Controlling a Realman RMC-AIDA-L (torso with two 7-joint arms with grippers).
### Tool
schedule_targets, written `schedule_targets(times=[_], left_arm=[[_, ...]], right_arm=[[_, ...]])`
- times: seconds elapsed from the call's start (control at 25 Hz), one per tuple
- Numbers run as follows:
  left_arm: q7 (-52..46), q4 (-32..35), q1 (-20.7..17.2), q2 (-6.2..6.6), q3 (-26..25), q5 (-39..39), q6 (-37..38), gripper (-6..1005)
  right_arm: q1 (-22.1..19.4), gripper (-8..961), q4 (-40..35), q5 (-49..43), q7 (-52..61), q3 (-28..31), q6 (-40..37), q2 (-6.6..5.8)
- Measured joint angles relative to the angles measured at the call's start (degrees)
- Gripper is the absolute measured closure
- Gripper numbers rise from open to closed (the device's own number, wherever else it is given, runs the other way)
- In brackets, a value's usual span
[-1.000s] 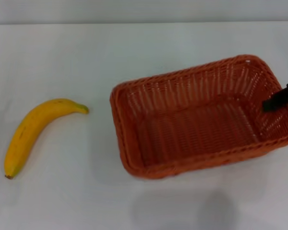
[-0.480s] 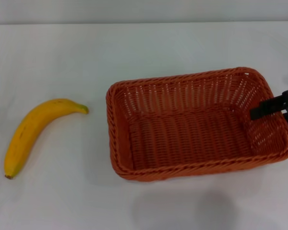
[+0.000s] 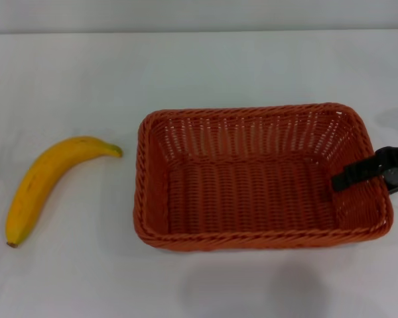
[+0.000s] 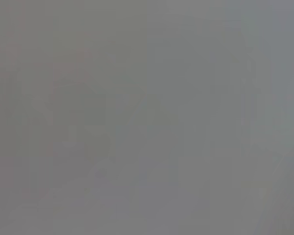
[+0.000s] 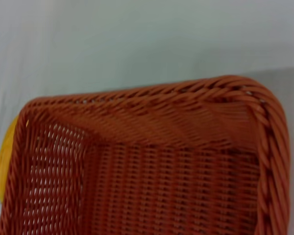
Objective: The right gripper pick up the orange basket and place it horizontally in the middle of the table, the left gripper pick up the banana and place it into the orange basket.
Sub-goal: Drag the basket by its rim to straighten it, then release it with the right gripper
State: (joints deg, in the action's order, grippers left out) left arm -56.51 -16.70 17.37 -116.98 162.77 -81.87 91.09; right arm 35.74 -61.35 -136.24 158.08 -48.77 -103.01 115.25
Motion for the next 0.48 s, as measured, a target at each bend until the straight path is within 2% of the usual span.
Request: schedule_targets(times=[0.32,0.48], left_arm=[[0.0,0.0,0.4,0.0,0.0,0.0,0.0,210],[-0.1,-0.2,0.5,0.0,0.0,0.2,0.1,215]], right_arm=[[0.5,191,0.3,0.6,-0.1,-0.8,-0.9,-0.45],[0.6,191,0.1,1.2,-1.2,0.1,-0.7,-1.94]])
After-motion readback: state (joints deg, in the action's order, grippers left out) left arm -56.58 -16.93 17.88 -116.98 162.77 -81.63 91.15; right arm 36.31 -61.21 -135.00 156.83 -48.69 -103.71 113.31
